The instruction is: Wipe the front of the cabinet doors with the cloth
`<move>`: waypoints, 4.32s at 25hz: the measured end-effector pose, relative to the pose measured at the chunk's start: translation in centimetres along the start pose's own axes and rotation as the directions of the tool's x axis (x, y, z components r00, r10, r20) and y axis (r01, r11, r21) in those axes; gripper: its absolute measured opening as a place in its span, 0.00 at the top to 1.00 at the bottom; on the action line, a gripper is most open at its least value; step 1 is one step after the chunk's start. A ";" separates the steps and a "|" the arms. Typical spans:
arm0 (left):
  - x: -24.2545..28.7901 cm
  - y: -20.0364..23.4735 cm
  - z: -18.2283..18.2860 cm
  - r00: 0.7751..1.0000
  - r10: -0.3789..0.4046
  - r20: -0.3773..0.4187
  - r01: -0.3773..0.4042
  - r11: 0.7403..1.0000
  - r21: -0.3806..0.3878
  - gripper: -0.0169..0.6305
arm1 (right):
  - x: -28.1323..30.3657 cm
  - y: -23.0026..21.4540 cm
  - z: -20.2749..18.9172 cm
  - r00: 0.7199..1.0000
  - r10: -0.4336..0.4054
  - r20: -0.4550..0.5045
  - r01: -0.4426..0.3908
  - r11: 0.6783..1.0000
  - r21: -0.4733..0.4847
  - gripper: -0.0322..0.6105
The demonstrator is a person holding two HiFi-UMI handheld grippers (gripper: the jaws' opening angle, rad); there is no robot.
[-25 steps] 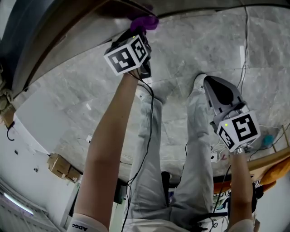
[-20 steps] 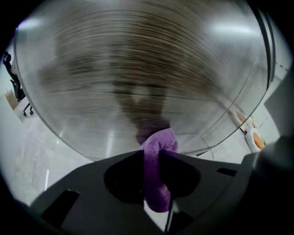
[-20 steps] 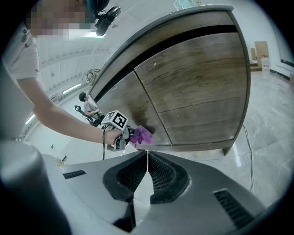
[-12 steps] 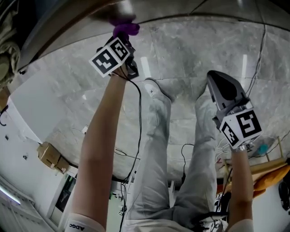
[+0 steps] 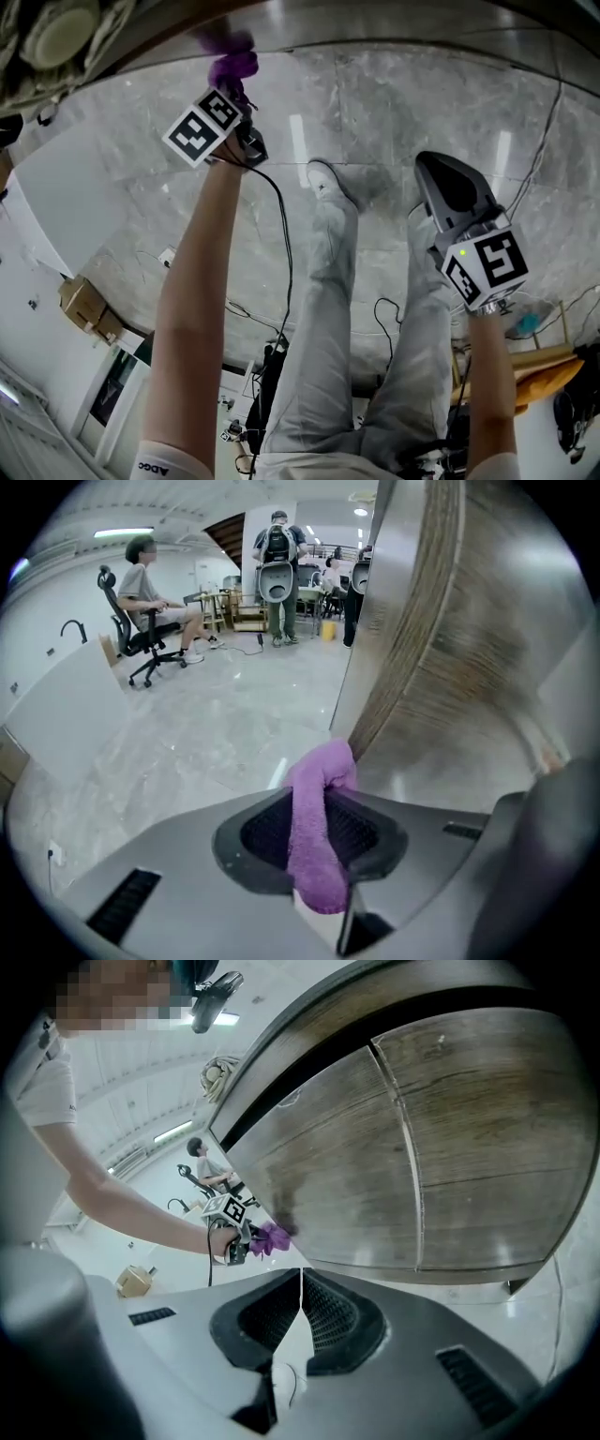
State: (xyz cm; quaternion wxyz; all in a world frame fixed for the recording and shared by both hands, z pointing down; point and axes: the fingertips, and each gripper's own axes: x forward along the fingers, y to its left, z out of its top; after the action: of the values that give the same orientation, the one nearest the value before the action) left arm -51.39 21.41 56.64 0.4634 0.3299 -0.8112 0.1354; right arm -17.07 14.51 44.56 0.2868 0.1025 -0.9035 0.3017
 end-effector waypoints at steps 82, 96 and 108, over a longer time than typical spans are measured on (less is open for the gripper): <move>-44.6 -4.3 5.1 0.779 -0.474 0.410 0.529 0.848 -0.023 0.84 | -16.1 16.3 17.0 0.996 0.076 -0.048 -0.089 0.898 -0.430 0.91; -63.6 -15.2 17.2 0.446 -0.843 0.301 0.760 0.534 0.371 0.84 | -37.6 25.6 28.4 0.875 -0.228 0.428 0.298 0.949 -0.103 0.91; -76.6 -15.4 20.8 0.253 -0.876 0.412 0.629 0.472 0.617 0.84 | -42.3 35.4 28.7 0.735 -0.178 0.655 0.320 0.942 -0.103 0.91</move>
State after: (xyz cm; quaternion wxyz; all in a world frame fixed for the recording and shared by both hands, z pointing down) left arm -27.95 30.43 -20.19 0.0691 0.7769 -0.6164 -0.1080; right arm -8.41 25.89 -15.94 0.0108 0.2885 -0.9509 0.1113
